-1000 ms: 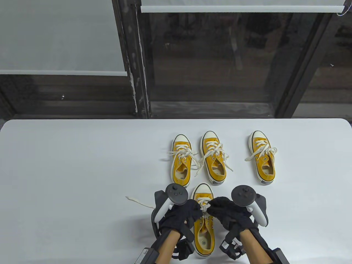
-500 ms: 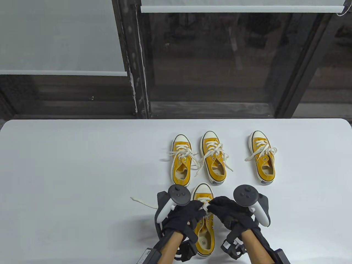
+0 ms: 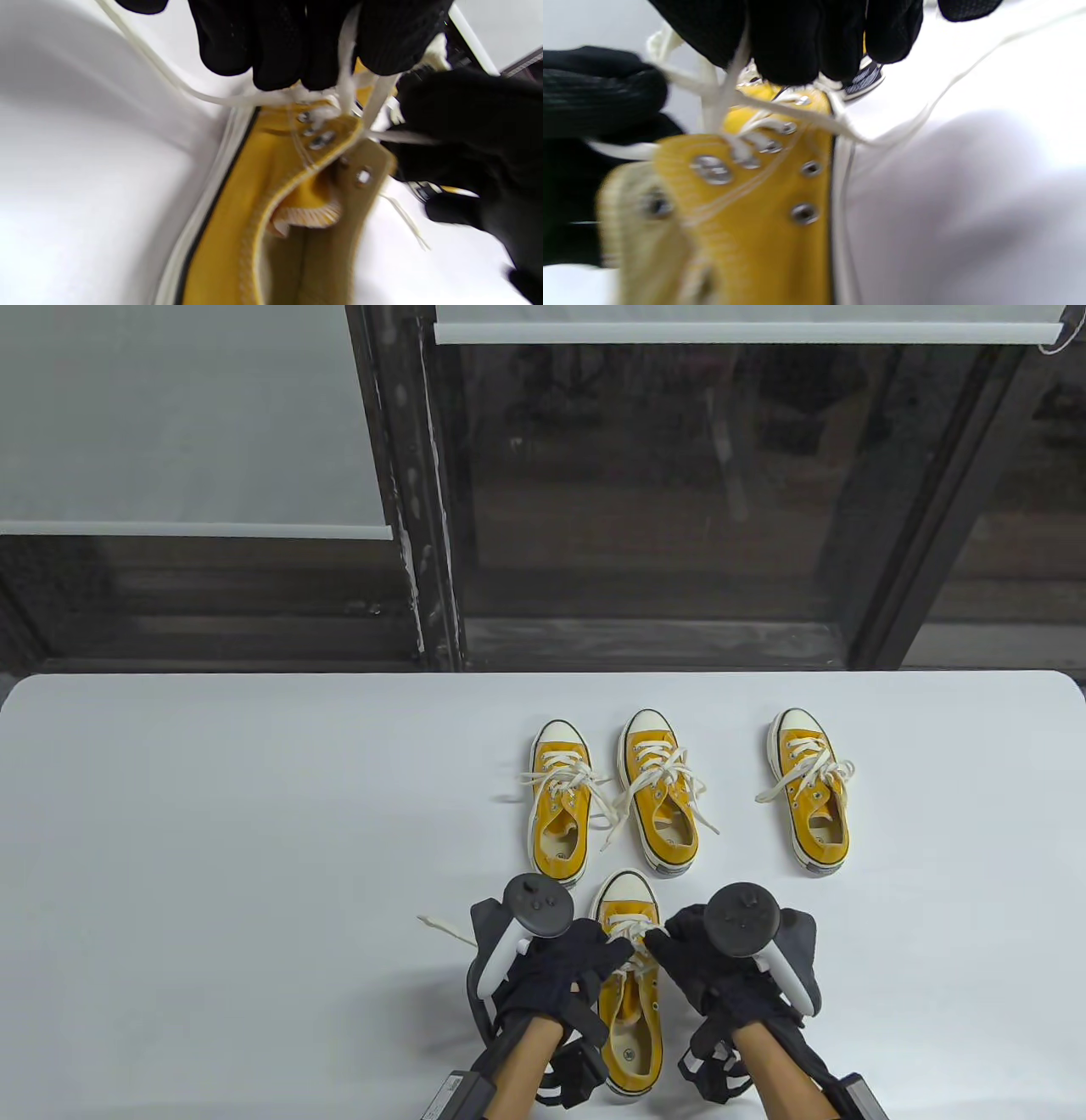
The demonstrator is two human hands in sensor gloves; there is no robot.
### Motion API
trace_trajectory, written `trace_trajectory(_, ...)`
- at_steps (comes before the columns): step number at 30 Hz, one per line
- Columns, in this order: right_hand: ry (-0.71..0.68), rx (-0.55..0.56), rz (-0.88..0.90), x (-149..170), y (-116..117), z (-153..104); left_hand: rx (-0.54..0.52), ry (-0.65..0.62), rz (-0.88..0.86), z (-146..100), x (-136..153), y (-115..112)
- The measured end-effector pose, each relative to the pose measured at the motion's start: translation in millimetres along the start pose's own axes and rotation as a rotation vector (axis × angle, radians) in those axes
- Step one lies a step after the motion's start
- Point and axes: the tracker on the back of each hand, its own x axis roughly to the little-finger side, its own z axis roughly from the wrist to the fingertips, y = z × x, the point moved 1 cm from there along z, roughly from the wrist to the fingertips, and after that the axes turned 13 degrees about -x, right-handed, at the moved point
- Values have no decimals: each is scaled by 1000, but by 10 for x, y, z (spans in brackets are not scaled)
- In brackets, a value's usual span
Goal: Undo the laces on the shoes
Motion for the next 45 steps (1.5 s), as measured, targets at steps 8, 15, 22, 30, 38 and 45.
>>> trace_trajectory(8, -44, -136, 168, 62, -9, 66, 58, -65, 6, 12, -93, -38)
trace_trajectory(15, -25, -18, 136, 88, -123, -3, -20, -27, -10, 2, -21, 55)
trace_trajectory(22, 72, 118, 190, 261, -279, -48, -137, 83, 56, -21, 57, 160)
trace_trajectory(30, 65, 120, 424, 506, -495, -75, -138, 132, -125, -45, 176, 343)
trace_trajectory(38, -104, 33, 736, 664, -738, -179, -177, 110, -296, -104, 264, 689)
trace_trajectory(45, -255, 52, 848, 686, -911, -347, -229, 118, -426, -190, 412, 991)
